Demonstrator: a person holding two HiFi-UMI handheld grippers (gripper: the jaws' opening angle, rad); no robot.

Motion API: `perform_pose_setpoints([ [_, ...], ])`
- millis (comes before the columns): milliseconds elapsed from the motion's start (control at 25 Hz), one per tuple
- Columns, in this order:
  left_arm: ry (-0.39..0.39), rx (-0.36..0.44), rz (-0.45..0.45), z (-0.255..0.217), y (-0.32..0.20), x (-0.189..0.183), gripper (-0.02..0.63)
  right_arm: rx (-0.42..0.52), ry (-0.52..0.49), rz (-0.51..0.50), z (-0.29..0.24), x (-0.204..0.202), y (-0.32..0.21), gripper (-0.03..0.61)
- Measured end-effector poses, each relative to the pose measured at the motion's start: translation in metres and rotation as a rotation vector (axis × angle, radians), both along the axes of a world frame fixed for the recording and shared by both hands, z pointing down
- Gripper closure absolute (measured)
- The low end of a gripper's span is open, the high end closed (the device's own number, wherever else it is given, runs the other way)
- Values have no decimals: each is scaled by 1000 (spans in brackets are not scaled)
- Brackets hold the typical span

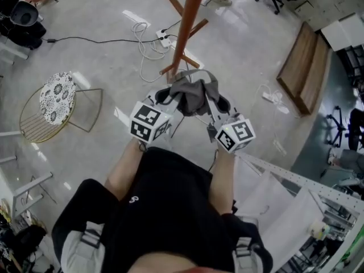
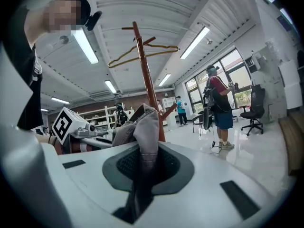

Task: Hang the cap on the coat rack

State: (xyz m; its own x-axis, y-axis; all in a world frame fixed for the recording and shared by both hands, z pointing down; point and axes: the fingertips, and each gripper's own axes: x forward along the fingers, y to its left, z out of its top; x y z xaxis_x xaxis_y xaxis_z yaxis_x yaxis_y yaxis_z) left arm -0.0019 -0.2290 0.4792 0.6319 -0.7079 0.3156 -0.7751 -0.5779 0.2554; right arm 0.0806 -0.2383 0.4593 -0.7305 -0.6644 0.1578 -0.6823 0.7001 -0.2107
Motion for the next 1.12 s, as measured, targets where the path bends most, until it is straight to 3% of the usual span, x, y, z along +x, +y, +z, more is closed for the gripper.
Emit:
perform_pose_setpoints([
  [320,29,-69,40,32,-26,2,561,-83,58,12,32,-1,-27,554],
  [800,8,-109,-25,53,-46,-7,561,-151,90,-53,58,-10,-54,554],
  [1120,-16,-194,-71,93,-65,-12,561,-228,127,-63,100,-17,-80,552],
])
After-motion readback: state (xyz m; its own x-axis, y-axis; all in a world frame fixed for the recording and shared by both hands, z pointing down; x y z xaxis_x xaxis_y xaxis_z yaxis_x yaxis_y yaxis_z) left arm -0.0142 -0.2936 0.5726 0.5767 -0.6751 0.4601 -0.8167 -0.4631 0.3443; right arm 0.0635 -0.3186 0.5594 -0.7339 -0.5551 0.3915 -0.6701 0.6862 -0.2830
